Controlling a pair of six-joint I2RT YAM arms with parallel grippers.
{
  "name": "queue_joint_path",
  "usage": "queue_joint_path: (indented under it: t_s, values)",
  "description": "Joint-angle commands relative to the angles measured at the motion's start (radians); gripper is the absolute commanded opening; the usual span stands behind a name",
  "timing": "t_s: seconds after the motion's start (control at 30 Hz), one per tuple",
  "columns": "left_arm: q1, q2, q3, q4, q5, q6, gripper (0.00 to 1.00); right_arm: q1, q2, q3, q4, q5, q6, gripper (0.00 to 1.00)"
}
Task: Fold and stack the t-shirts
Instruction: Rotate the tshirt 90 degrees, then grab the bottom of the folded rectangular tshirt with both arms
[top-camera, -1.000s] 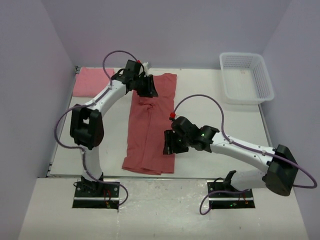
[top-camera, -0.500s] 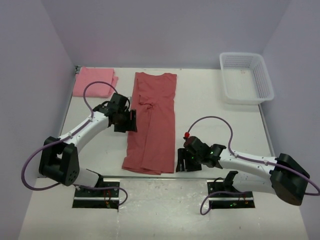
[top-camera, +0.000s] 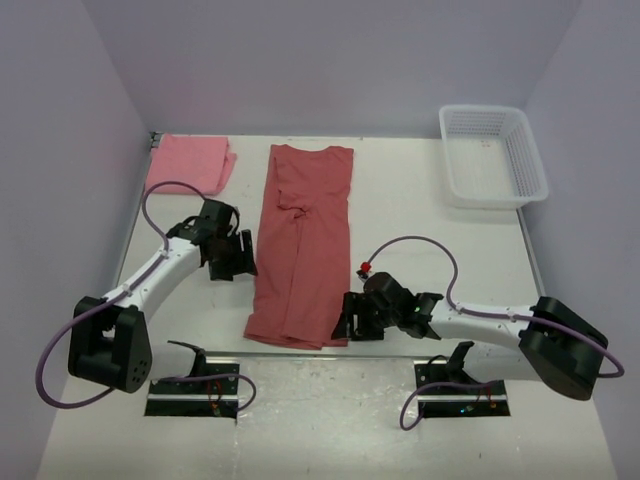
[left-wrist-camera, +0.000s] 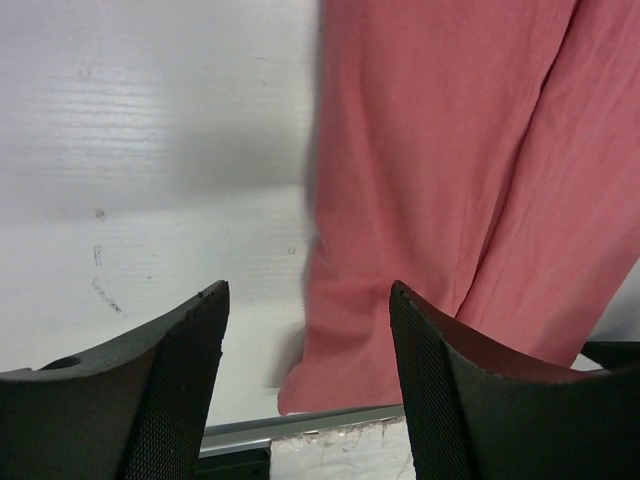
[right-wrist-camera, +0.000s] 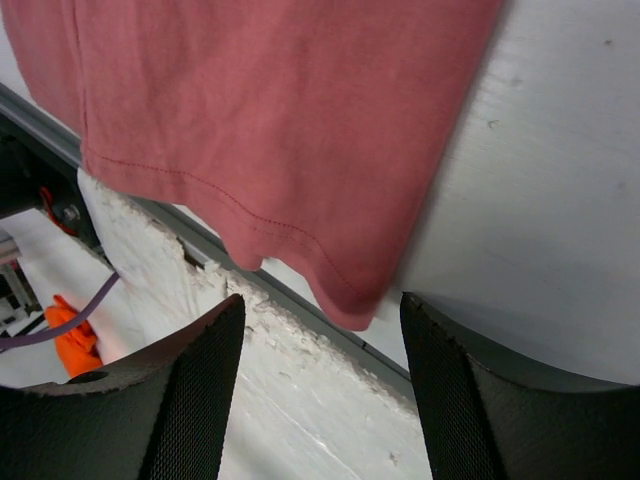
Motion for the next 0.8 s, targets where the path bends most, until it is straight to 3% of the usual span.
queue_joint_path:
  t_s: [0.0, 0.4, 0.6, 0.77]
  values:
    - [0.036, -0.037, 0.0, -0.058, 0.024, -0.062, 0.67, 0.016, 0.047, -0.029, 0.049, -0.018, 0.029, 0.65]
    - [0.052, -0.027, -0.135, -0.056, 0.194, -0.122, 0.65, 0.053, 0.119, -0.029, 0.112, -0.009, 0.073, 0.62]
    - [0.05, -0.055, -0.138, -0.096, 0.191, -0.127, 0.65, 0.055, 0.138, -0.012, 0.094, 0.011, 0.07, 0.52]
    - [0.05, -0.087, -0.117, -0.16, 0.13, -0.124, 0.66, 0.055, 0.13, -0.02, 0.088, 0.029, 0.079, 0.36]
